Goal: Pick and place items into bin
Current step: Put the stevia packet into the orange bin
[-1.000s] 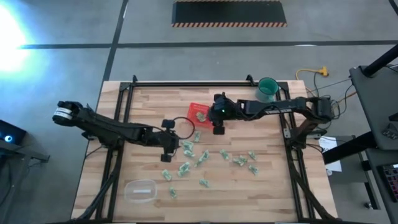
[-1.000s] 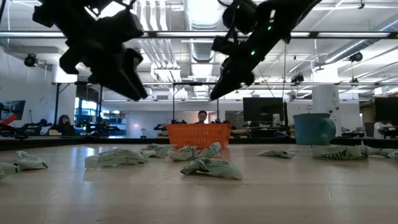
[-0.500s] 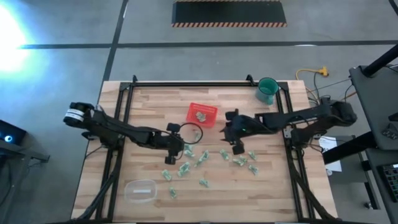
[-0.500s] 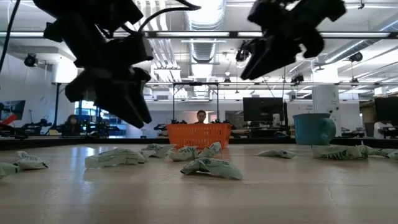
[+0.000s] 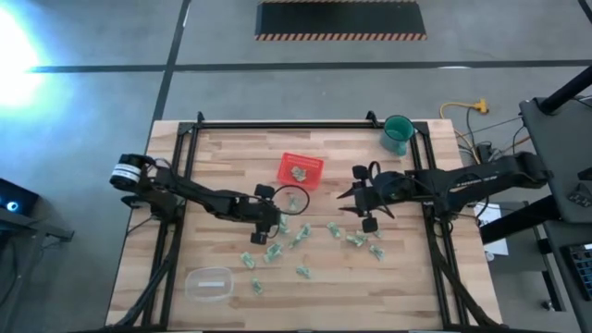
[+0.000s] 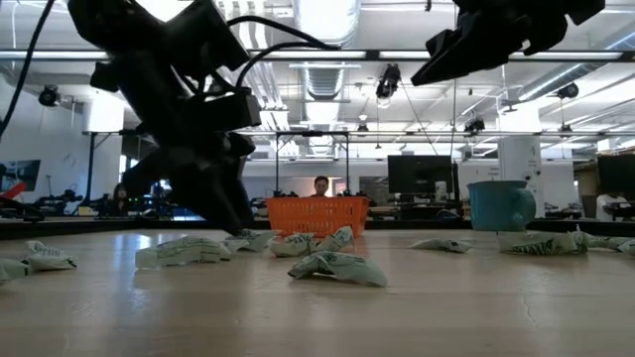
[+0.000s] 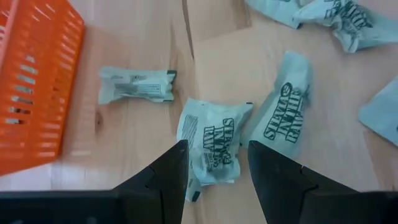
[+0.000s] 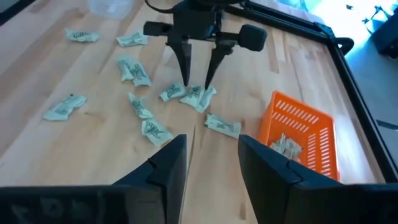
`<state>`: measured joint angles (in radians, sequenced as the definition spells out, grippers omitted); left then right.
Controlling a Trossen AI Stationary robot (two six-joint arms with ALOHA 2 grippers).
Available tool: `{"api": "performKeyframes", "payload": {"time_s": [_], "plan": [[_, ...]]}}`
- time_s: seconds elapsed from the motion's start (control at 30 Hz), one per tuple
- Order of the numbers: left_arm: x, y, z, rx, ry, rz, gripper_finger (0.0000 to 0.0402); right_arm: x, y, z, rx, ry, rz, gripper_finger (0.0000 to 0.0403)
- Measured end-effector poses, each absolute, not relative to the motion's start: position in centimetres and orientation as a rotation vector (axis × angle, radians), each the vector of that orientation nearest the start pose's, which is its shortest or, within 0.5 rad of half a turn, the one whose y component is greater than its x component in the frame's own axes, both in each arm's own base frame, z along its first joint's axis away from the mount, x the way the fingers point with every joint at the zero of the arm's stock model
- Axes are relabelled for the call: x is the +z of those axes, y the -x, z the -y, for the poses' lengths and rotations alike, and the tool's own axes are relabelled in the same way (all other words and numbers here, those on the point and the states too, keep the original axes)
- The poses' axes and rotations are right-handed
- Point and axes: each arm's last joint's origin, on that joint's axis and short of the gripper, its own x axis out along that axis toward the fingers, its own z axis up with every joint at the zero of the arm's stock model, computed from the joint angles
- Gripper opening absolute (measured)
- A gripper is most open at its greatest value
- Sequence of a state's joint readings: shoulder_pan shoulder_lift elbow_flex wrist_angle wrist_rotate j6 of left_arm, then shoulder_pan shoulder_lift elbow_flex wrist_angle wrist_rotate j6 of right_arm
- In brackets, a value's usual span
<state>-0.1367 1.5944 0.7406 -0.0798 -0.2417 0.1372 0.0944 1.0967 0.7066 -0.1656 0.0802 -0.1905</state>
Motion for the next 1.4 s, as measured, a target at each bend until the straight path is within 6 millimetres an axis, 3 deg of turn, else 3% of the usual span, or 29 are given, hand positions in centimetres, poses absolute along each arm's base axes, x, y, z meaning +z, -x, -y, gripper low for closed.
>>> {"api": "performKeyframes", "payload": {"time_s": [0.57,1.2,1.4], "plan": [[14.0,-28.7,3.0,0.040,-0.303,-0.945,0.0147,24.7,-23.1,-1.9,0.068,0.238,-0.561,0.0120],[14.0,-28.7,2.8,0.013,-0.290,-0.949,0.0009,24.7,-23.1,-1.9,0.068,0.236,-0.562,0.0100],[15.0,-28.8,2.8,0.025,-0.289,-0.913,0.0001,24.7,-23.1,-1.9,0.069,0.238,-0.562,0.0091]]}}
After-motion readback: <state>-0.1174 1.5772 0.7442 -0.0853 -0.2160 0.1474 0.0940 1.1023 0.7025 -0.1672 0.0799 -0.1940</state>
